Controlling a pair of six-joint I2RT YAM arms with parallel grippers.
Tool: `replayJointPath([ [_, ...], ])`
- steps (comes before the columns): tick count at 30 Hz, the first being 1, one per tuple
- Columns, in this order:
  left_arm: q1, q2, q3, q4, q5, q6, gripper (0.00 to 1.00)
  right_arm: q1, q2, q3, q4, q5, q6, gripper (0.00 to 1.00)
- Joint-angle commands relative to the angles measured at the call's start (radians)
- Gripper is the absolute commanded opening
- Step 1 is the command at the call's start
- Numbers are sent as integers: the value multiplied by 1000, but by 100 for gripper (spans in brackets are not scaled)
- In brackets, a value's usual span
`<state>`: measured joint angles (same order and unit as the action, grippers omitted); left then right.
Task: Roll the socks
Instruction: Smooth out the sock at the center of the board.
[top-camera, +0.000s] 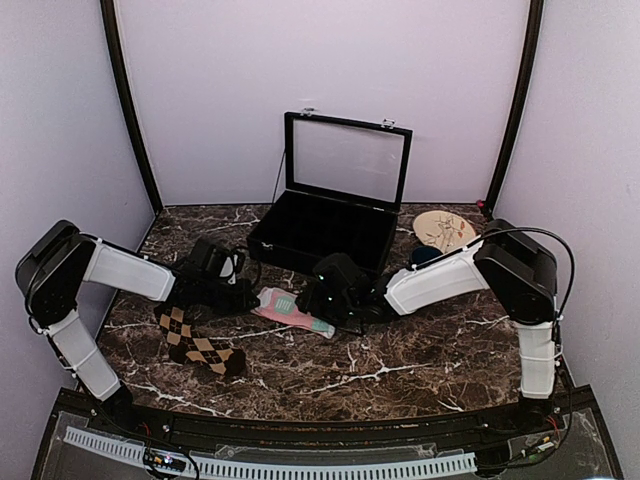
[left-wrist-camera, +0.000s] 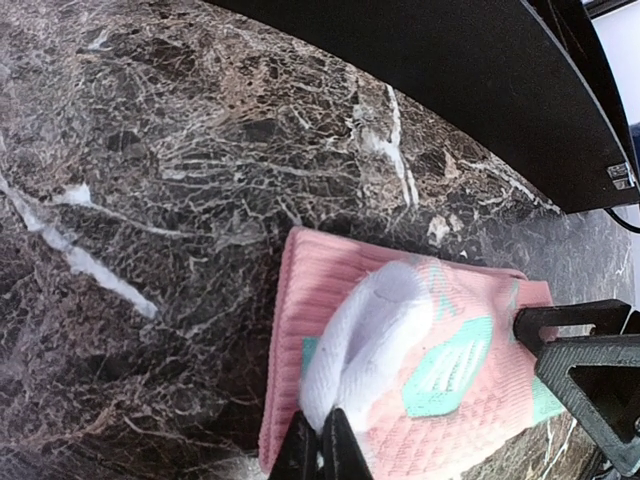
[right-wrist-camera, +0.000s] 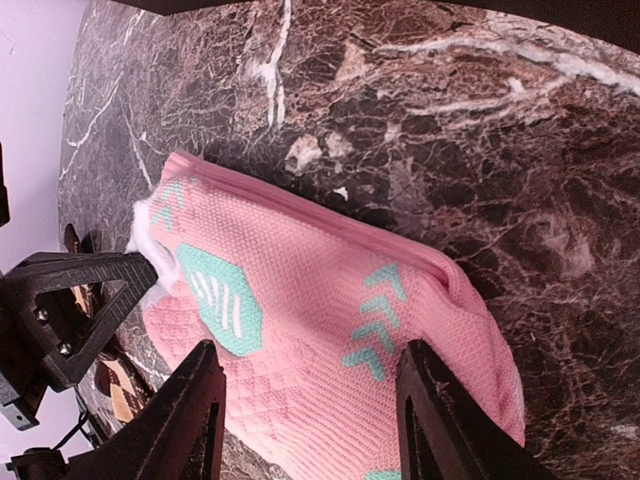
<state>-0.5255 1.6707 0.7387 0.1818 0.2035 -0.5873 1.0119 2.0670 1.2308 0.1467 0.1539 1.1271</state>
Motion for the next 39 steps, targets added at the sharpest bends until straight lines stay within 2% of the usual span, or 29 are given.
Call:
replayJointPath([
  [1,13,24,13,-46,-62,23,0,-3,45,-47,-30,10,22,54],
  [4,13,10,8,-60,-77,26,7,-3,48,-54,-29,14,21,54],
  [10,14,-72,2,-94,-133,23,34,-3,50,-60,-22,9,13,54],
  [14,13,-161,15,-112,-150,14,43,-3,48,-59,-19,6,4,54],
  [16,12,-202,16,-79,-109,13,44,-3,47,-61,-15,6,2,54],
  [20,12,-228,11,30,28,7,40,-3,50,-62,-2,1,1,54],
  [23,12,-189,4,93,157,-5,22,-3,49,-65,14,1,1,54],
  [25,11,-160,-36,211,233,-59,8,-3,47,-68,21,1,1,54],
  [27,9,-125,-66,303,287,-109,1,-4,44,-71,32,-12,0,54],
  [31,1,-36,-52,411,380,-167,0,-6,44,-71,48,-13,-1,54],
  [39,-20,91,-21,479,371,-252,0,-6,45,-110,80,-32,3,54],
])
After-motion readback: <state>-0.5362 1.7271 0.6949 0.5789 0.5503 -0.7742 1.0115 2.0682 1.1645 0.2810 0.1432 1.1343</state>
